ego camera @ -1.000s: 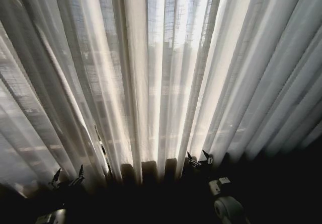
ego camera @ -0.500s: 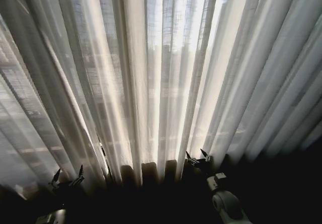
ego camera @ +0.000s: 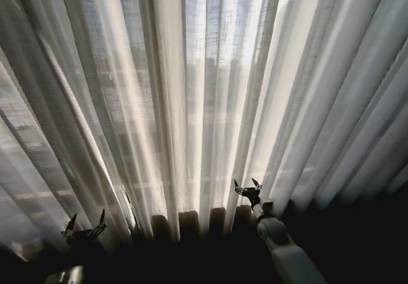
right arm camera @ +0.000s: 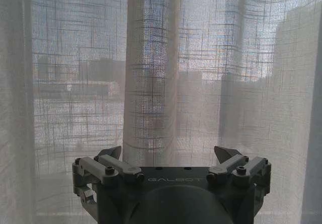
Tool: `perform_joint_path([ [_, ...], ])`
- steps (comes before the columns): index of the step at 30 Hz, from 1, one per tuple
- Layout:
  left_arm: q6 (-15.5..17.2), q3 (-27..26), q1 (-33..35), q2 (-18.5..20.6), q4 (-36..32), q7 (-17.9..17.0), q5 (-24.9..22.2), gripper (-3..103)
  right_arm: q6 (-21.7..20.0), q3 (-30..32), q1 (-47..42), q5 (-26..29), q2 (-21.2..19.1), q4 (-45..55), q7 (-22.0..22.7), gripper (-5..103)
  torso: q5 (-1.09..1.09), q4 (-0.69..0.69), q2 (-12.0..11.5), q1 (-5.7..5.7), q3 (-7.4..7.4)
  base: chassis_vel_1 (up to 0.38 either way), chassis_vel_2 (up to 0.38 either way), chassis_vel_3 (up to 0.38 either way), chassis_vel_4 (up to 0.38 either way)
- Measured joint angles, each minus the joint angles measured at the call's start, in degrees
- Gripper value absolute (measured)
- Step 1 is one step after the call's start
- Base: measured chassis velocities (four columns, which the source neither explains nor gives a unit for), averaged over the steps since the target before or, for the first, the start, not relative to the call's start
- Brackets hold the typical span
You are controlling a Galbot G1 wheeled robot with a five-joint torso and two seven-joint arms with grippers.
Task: Open the curtains by pulling them apart, changing their state from closed to fully open.
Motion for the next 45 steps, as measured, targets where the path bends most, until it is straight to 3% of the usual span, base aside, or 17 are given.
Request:
perform_joint_path([
  [12, 0.0, 0.0, -0.01, 0.0, 0.0, 0.0, 0.0, 100, 0.66, -3.99, 7.4, 0.15, 0.91, -6.54, 1.57, 101, -0.01, 0.0, -0.01, 0.03, 0.01, 0.0, 0.0, 0.0, 0.0],
  [15, 0.0, 0.0, 0.0, 0.0, 0.0, 0.0, 0.0, 100, 1.38, -3.95, 7.23, -0.03, 0.95, -6.66, 1.37, 92, -0.01, 0.01, -0.01, 0.03, 0.0, 0.0, 0.0, 0.0, 0.0],
  [19, 0.01, 0.0, -0.01, 0.0, 0.0, 0.0, 0.0, 100, 1.8, -3.76, 6.35, -0.08, 0.56, -6.02, 1.14, 71, -0.02, 0.0, -0.01, 0.03, 0.0, 0.0, 0.0, 0.0, 0.0],
  [22, 0.01, 0.0, 0.0, 0.0, 0.0, 0.0, 0.0, 100, 1.81, -3.75, 6.15, -0.19, 0.48, -5.88, 1.16, 65, -0.01, 0.0, -0.01, 0.03, 0.01, 0.0, 0.0, 0.0, 0.0],
  [24, 0.0, 0.0, 0.0, 0.0, 0.0, 0.0, 0.0, 100, 1.85, -3.71, 5.97, -0.3, 0.58, -5.78, 1.22, 54, -0.01, 0.0, -0.01, 0.02, 0.0, 0.0, 0.0, 0.0, 0.0],
  [27, 0.0, 0.0, 0.0, 0.0, 0.0, 0.0, 0.0, 100, 1.91, -3.58, 5.85, -0.12, 0.91, -5.55, 1.27, 49, -0.01, 0.0, -0.01, 0.02, 0.0, 0.0, 0.0, 0.0, 0.0],
  [29, 0.0, 0.0, 0.0, 0.0, 0.0, -0.01, 0.0, 100, 1.95, -3.4, 5.66, -0.1, 1.27, -4.91, 0.95, 38, -0.01, 0.0, -0.01, 0.03, 0.0, 0.0, 0.0, 0.0, 0.0],
  [33, 0.01, 0.0, 0.0, 0.0, 0.0, 0.0, 0.0, 100, 2.46, -3.35, 5.44, -0.09, 1.35, -4.72, -0.12, 27, -0.01, 0.0, -0.01, 0.02, 0.0, 0.0, 0.0, 0.0, 0.0],
  [34, 0.01, 0.0, 0.0, 0.0, 0.0, 0.0, 0.0, 100, 2.85, -3.15, 5.24, 0.03, 1.43, -4.71, -0.8, 17, -0.01, 0.0, -0.01, 0.02, 0.0, 0.0, 0.0, 0.0, 0.0],
  [37, 0.01, 0.0, 0.0, 0.0, 0.0, 0.0, 0.0, 100, 3.21, -2.93, 5.01, 0.14, 1.46, -4.77, -1.62, 17, -0.01, 0.0, -0.01, 0.02, 0.0, 0.0, 0.0, 0.0, 0.0],
  [38, 0.01, 0.0, 0.0, 0.0, 0.0, 0.0, 0.0, 100, 3.23, -2.89, 4.93, 0.19, 1.45, -4.82, -1.91, 6, -0.01, 0.0, -0.01, 0.03, 0.0, 0.0, 0.0, 0.0, 0.0],
  [39, 0.01, 0.0, 0.0, 0.0, 0.0, 0.0, 0.0, 100, 3.23, -2.83, 4.8, 0.39, 1.4, -4.92, -2.66, 2, -0.01, 0.0, -0.01, 0.02, 0.0, 0.0, 0.0, 0.0, 0.0],
  [45, 0.01, 0.0, 0.0, 0.0, 0.0, 0.0, 0.0, 100, 3.24, -2.67, 5.11, 1.81, 1.38, -5.53, -4.39, 0, -0.01, 0.01, -0.01, 0.02, 0.0, 0.0, 0.0, 0.0, 0.0],
])
